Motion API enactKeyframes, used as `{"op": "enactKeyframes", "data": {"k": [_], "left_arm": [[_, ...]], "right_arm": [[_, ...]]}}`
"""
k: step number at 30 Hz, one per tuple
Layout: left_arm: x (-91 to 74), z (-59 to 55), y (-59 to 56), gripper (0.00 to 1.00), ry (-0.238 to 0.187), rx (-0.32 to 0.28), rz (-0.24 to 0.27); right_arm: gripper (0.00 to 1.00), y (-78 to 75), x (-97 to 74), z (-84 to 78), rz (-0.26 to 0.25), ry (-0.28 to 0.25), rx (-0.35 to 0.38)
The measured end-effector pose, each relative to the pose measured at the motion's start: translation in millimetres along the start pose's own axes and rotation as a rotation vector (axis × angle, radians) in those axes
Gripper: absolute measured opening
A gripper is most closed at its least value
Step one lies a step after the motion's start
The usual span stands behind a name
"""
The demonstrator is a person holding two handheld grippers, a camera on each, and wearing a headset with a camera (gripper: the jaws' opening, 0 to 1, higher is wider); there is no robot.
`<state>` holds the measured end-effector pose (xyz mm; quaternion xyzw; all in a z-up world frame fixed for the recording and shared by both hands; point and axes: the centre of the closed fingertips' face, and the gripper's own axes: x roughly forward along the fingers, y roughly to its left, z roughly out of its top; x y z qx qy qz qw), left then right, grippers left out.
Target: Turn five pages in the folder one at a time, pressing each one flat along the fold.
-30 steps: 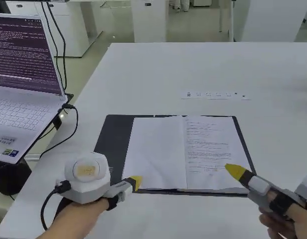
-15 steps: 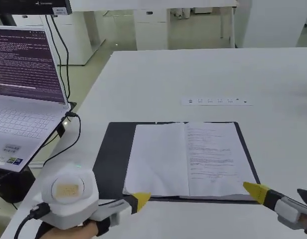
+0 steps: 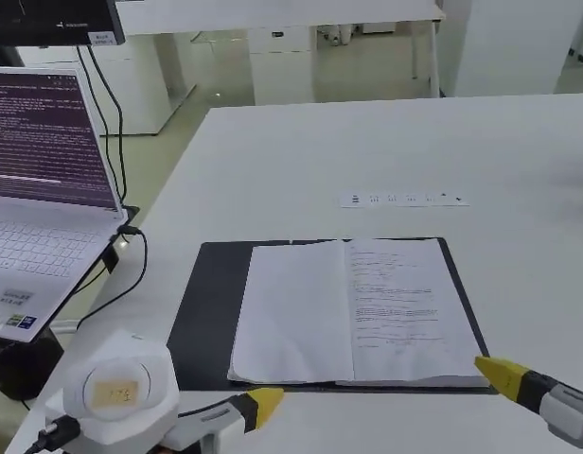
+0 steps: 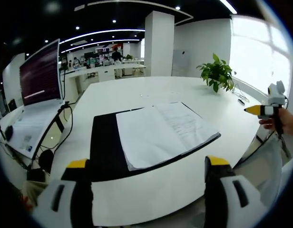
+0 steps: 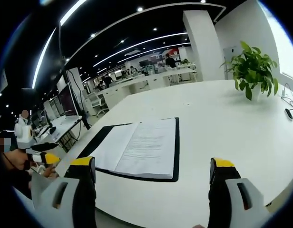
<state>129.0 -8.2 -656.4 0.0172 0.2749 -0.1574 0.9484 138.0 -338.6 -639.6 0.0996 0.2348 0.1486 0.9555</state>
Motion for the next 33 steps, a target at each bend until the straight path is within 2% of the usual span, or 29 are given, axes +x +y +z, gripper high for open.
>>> {"op": "enactKeyframes", "data": {"k": [8, 11, 15, 19, 20, 25, 33], "left_arm": [[25.4, 12.2, -14.5, 0.99, 0.002, 0.037, -0.035], [38.5, 17.7, -24.3, 0.98, 0.003, 0.058, -0.052], [55.6, 18.7, -37.3, 0.95, 0.015, 0.082, -0.081], [75.0, 19.7, -57.8, 0.93, 0.022, 0.108, -0.128], [80.7, 17.4, -65.8, 0.92, 0.041, 0.126, -0.150], [104.8, 16.4, -90.5, 0.86, 0.049, 0.167, -0.191], [144.3, 15.1, -137.4, 0.80, 0.058, 0.236, -0.268]], "right_arm": [[1.00, -11.2, -4.1, -14.1, -0.016, 0.016, 0.009], [0.99, -16.7, -5.9, -17.6, -0.028, 0.012, 0.035], [0.99, -21.8, -7.2, -21.2, -0.046, 0.010, 0.039], [0.98, -19.6, -10.2, -25.5, -0.050, 0.008, 0.040], [0.98, -19.5, -11.1, -27.1, -0.051, 0.009, 0.041], [0.98, -19.5, -15.0, -30.2, -0.057, 0.004, 0.054], [0.97, -20.3, -18.5, -32.1, -0.065, -0.005, 0.076]]}}
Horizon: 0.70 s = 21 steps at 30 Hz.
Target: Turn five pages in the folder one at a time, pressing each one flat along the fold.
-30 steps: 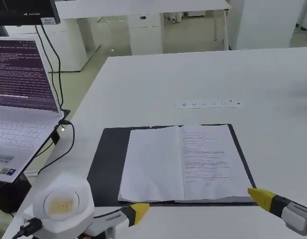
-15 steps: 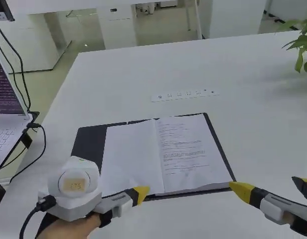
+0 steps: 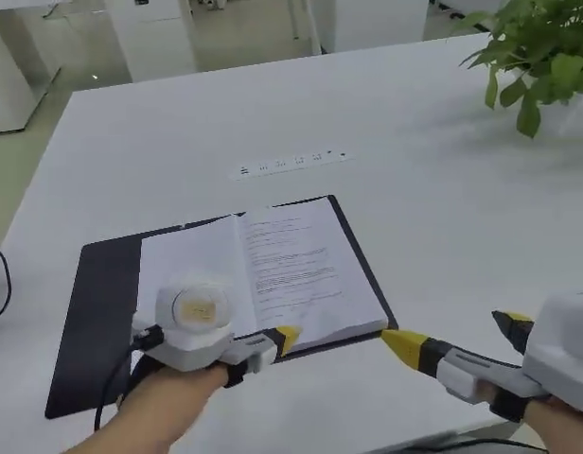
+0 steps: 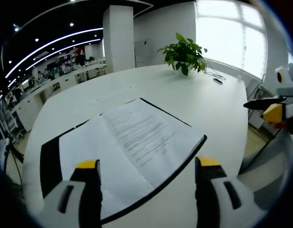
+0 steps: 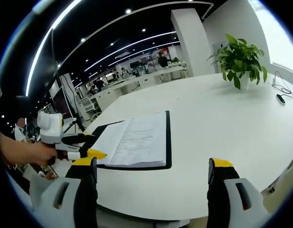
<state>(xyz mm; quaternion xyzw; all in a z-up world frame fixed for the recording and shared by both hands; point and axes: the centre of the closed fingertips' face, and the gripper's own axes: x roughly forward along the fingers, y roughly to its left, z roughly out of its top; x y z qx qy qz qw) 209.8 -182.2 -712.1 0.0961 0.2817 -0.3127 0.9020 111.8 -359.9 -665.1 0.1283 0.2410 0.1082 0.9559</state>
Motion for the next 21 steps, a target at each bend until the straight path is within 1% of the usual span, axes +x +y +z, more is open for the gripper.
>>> {"op": "enactKeyframes", "data": {"k": [1, 3, 4, 8, 11, 16, 18, 19, 21], "left_arm": [[6.7, 0.2, -4.5, 0.78, 0.007, 0.004, -0.008], [13.7, 0.6, -8.0, 0.77, 0.008, 0.010, -0.014], [20.8, 0.0, -12.2, 0.77, 0.017, 0.010, -0.024], [42.7, 1.2, -22.4, 0.74, 0.021, 0.020, -0.041], [55.3, 3.1, -28.4, 0.72, 0.014, 0.006, -0.048], [73.7, -0.3, -37.0, 0.70, 0.029, -0.016, -0.050], [80.6, -1.6, -40.0, 0.66, 0.030, -0.027, -0.048], [84.2, -2.3, -42.0, 0.66, 0.032, -0.045, -0.045], [89.9, -3.3, -44.6, 0.64, 0.030, -0.060, -0.039]], "right_arm": [[0.97, -0.9, -0.4, -0.3, -0.004, -0.002, 0.003], [0.96, -1.2, -1.3, -0.1, -0.007, -0.007, 0.013], [0.96, -1.3, -1.6, 0.2, -0.009, -0.009, 0.017], [0.96, -1.0, -2.6, 2.8, -0.017, -0.024, 0.020], [0.95, 1.7, -1.9, 2.6, -0.013, -0.022, 0.019], [0.94, 1.7, -0.6, 3.4, -0.019, -0.027, 0.022], [0.93, 1.9, 0.4, 4.2, -0.018, -0.030, 0.024], [0.93, 2.2, 1.6, 4.3, -0.018, -0.027, 0.023], [0.93, 2.9, 2.8, 4.7, -0.016, -0.025, 0.022]]}}
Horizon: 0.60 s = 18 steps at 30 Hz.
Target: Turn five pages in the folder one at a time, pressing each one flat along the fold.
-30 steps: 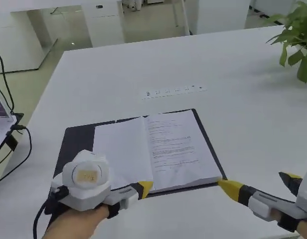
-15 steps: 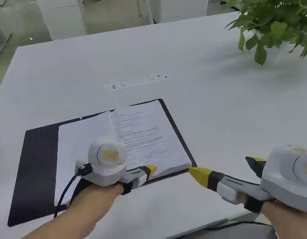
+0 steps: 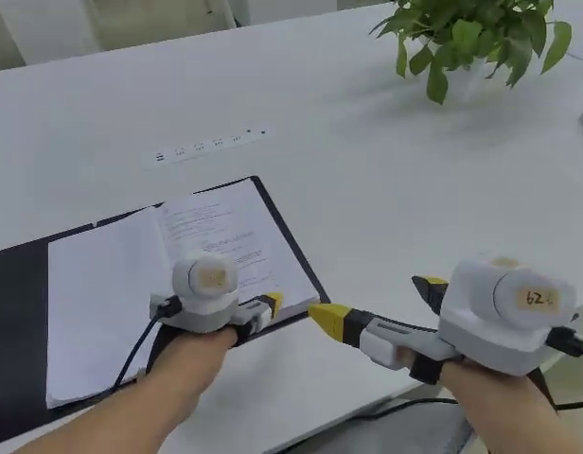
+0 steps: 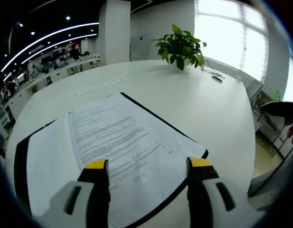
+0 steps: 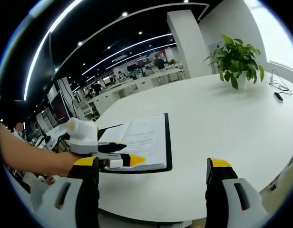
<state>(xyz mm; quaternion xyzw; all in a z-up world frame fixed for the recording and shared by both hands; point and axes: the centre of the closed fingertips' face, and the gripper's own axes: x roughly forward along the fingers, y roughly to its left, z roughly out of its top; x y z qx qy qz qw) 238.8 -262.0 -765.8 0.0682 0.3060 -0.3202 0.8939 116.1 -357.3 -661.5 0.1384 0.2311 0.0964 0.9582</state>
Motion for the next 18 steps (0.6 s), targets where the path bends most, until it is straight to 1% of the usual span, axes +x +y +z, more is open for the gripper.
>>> {"op": "enactKeyframes", "data": {"k": [1, 2, 3, 4, 5, 6, 8, 15, 18], "left_arm": [[2.5, -2.1, -0.9, 0.63, 0.007, -0.002, 0.001], [5.5, -7.3, -2.5, 0.60, 0.024, -0.014, 0.001], [7.2, -12.5, -2.0, 0.58, 0.039, -0.009, 0.011], [6.9, -16.8, 2.0, 0.56, 0.050, 0.030, 0.039], [6.9, -15.0, 4.2, 0.53, 0.028, 0.090, 0.062], [7.2, -16.7, -1.3, 0.53, 0.020, 0.057, 0.043], [6.4, -16.3, 0.2, 0.52, 0.007, 0.047, 0.051], [6.3, -16.2, 1.5, 0.49, -0.036, 0.049, 0.048], [7.5, -16.1, -2.7, 0.43, -0.051, 0.063, 0.030]], "right_arm": [[0.93, 0.4, 0.4, 0.3, 0.002, -0.001, 0.000], [0.93, 0.5, 1.1, 0.4, 0.002, 0.001, 0.000], [0.93, 0.3, 1.8, 0.1, 0.002, 0.004, 0.000], [0.93, 0.0, 2.4, 0.0, 0.002, 0.005, -0.001], [0.93, -0.2, 3.0, -0.3, 0.003, 0.007, 0.000], [0.93, -0.8, 3.6, -1.0, 0.003, 0.011, 0.001], [0.93, -1.2, 4.4, -1.4, 0.005, 0.010, 0.005], [0.92, -3.2, 8.7, -6.5, 0.014, 0.028, 0.016], [0.91, -3.7, 10.4, -7.0, 0.016, 0.033, 0.014]]}}
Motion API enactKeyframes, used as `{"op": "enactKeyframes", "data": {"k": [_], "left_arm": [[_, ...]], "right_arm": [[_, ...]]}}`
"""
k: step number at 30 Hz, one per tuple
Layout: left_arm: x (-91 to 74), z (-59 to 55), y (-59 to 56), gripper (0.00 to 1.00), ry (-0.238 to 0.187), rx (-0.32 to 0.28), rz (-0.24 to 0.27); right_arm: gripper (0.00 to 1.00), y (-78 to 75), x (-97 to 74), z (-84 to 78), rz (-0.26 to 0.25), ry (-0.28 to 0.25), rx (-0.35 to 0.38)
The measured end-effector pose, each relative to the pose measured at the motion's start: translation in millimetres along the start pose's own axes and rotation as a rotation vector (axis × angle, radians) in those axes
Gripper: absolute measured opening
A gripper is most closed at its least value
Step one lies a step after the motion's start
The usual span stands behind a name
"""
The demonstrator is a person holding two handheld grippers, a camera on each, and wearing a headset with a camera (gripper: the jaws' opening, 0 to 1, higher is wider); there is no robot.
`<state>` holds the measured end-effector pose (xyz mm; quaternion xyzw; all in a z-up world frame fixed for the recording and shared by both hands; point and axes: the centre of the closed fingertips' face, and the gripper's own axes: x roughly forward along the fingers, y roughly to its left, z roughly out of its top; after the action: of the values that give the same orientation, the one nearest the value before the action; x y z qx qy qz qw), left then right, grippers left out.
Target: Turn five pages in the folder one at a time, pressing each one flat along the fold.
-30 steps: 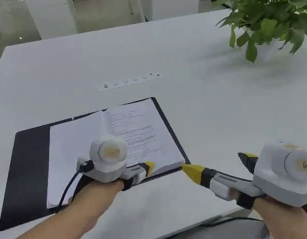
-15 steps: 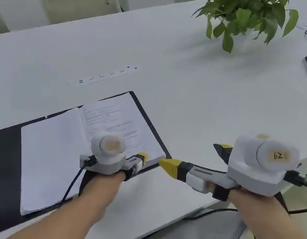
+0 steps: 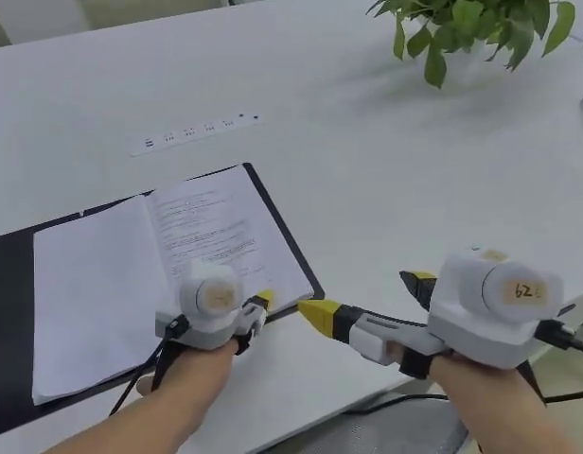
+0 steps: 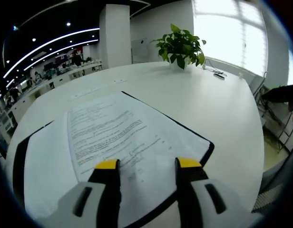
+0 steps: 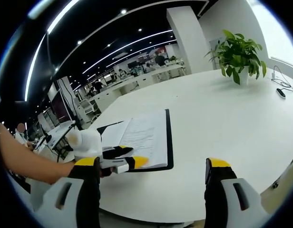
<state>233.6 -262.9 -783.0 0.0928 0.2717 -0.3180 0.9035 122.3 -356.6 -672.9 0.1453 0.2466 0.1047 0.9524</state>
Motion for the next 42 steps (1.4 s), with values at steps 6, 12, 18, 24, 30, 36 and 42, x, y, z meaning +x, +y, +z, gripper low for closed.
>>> {"op": "enactKeyframes", "data": {"k": [6, 12, 18, 24, 30, 36, 42], "left_arm": [[-0.5, 0.0, 1.2, 0.36, -0.027, -0.008, -0.002], [0.3, 0.8, 6.6, 0.23, -0.034, 0.007, 0.003], [0.4, 1.3, 18.2, 0.05, -0.029, 0.070, 0.028], [-0.8, 0.9, 19.8, 0.03, -0.028, -0.017, 0.036], [-1.1, 1.3, 19.9, 0.03, -0.031, -0.021, 0.034], [-1.1, 1.8, 20.4, 0.03, -0.034, -0.032, 0.033], [-0.4, 2.0, 20.6, 0.03, -0.037, -0.036, 0.031]], "right_arm": [[0.91, -3.1, 1.0, 0.3, 0.003, 0.004, 0.002], [0.90, -4.0, 2.5, -1.6, 0.004, 0.012, 0.004], [0.83, -0.3, 15.2, 3.3, 0.051, 0.028, -0.023], [0.74, 15.0, 42.0, 5.5, 0.140, 0.055, -0.073], [0.58, 33.7, 76.9, -7.8, 0.237, 0.121, -0.064], [0.55, 37.0, 104.7, -18.4, 0.248, 0.164, -0.033], [0.56, 26.2, 120.6, -22.6, 0.221, 0.186, 0.033]]}}
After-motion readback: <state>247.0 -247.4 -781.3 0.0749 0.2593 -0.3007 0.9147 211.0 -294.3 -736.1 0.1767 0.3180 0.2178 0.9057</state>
